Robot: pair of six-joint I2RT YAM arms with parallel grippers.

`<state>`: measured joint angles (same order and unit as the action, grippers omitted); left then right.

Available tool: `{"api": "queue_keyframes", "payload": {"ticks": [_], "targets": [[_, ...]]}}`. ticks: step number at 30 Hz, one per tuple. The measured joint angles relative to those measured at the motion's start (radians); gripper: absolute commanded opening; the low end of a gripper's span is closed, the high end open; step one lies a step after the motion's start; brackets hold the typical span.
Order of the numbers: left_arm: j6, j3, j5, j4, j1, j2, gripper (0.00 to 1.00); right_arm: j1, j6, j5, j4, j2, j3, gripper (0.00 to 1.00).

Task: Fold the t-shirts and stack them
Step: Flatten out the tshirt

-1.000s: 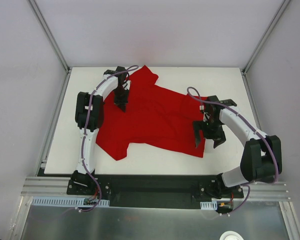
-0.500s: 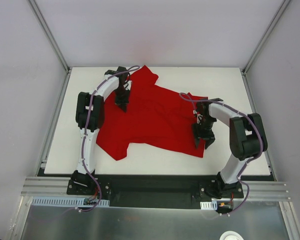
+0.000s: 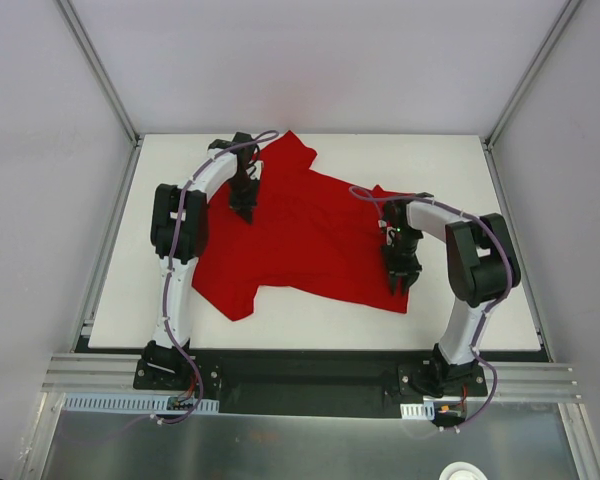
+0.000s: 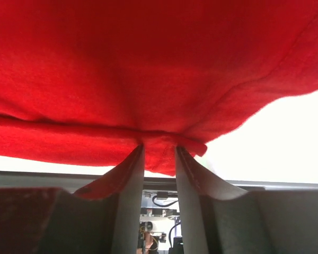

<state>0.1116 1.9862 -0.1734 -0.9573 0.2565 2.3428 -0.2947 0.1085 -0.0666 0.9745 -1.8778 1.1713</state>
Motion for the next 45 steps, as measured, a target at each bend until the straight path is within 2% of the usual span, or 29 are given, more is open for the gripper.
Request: {"api": "queue_keyframes", "payload": {"ticks": [22, 29, 30, 31, 33, 41, 45], "targets": [[-0.001, 0.0, 0.0, -0.003, 0.0, -0.006, 0.0, -0.002, 0.003, 0.132, 0.003, 0.02, 0.02, 0.32], [-0.001, -0.001, 0.0, -0.01, 0.0, -0.006, 0.0, -0.005, 0.0, 0.13, 0.006, -0.032, 0.032, 0.3], [-0.001, -0.001, 0.0, -0.01, 0.0, -0.006, 0.0, -0.005, 0.0, 0.129, 0.017, -0.039, 0.036, 0.29], [-0.001, -0.001, 0.0, -0.01, 0.0, -0.006, 0.0, -0.006, 0.0, 0.127, 0.021, -0.043, 0.039, 0.18], [-0.001, -0.001, 0.001, -0.01, 0.0, -0.006, 0.0, -0.007, 0.002, 0.119, 0.025, -0.046, 0.042, 0.01], [-0.001, -0.002, 0.001, -0.013, 0.0, -0.006, 0.0, -0.01, 0.004, 0.106, 0.033, -0.042, 0.045, 0.01], [-0.001, -0.002, 0.001, -0.013, 0.0, -0.006, 0.0, -0.01, 0.004, 0.079, 0.051, 0.01, 0.046, 0.01]]}}
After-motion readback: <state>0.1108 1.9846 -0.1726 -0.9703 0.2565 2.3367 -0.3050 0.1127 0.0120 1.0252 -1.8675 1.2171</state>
